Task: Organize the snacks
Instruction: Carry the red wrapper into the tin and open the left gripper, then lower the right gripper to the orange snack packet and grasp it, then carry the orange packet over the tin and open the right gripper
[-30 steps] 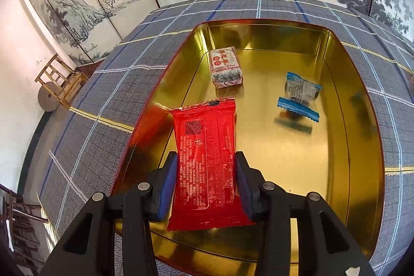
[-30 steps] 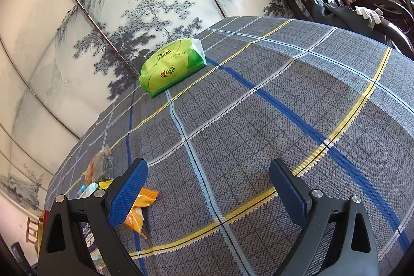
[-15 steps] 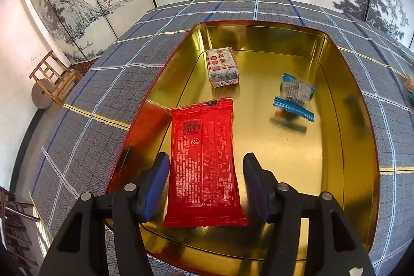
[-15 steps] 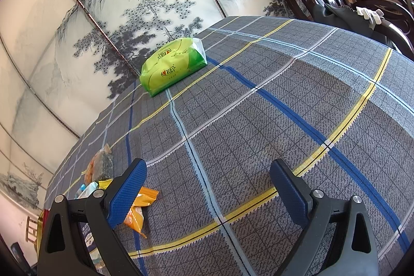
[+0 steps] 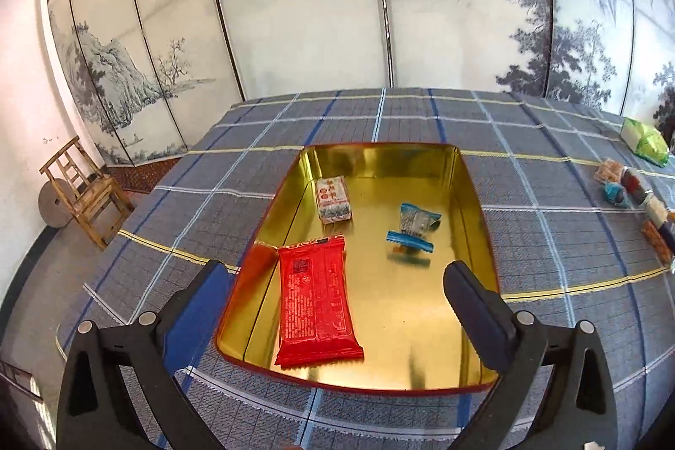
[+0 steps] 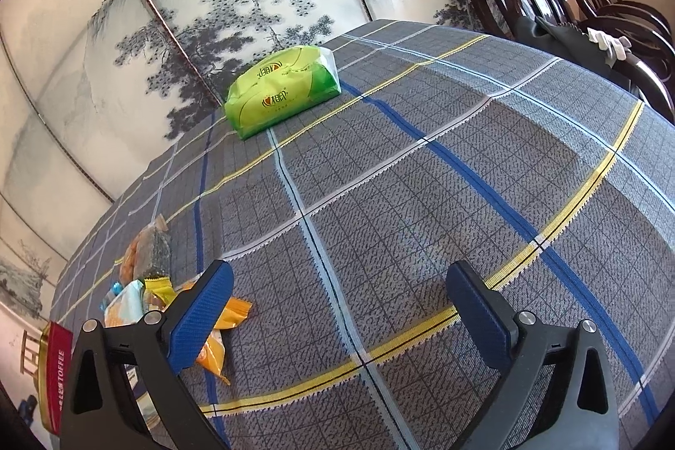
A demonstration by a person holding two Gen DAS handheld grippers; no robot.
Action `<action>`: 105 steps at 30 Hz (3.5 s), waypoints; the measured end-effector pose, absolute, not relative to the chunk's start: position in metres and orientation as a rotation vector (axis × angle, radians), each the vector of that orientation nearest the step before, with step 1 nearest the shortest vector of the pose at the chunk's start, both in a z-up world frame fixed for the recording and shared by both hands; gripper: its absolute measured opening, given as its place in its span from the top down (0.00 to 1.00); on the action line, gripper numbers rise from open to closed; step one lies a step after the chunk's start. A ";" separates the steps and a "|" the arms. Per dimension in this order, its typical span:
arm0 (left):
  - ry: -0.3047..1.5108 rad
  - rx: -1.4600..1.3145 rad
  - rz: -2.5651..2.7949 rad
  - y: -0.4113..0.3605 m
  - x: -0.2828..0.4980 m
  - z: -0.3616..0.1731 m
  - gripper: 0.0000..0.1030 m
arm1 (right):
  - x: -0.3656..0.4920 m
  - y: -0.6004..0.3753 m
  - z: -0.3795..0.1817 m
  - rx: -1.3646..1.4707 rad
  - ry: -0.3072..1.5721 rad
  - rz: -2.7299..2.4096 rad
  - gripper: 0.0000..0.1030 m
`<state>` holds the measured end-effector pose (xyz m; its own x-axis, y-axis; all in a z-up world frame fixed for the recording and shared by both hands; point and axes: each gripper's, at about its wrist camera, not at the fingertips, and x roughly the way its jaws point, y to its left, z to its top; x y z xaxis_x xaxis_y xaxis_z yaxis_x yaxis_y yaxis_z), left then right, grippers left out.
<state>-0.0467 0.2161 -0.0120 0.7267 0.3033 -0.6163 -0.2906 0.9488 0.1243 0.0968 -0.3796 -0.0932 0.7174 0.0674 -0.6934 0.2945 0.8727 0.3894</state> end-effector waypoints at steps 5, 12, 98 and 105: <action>0.623 0.056 0.315 0.207 -0.083 -0.002 0.00 | 0.101 -0.372 -0.093 0.442 0.804 -0.151 0.02; 0.643 0.068 0.332 0.203 -0.121 -0.026 0.00 | 0.104 -0.361 -0.093 0.363 0.845 -0.154 0.02; 0.741 -0.187 0.301 0.194 -0.195 -0.078 0.00 | 0.141 -0.017 0.009 -0.136 0.718 0.203 0.68; 0.745 -0.196 0.304 0.197 -0.199 -0.080 0.00 | 0.141 0.015 0.014 -0.149 0.715 0.233 0.68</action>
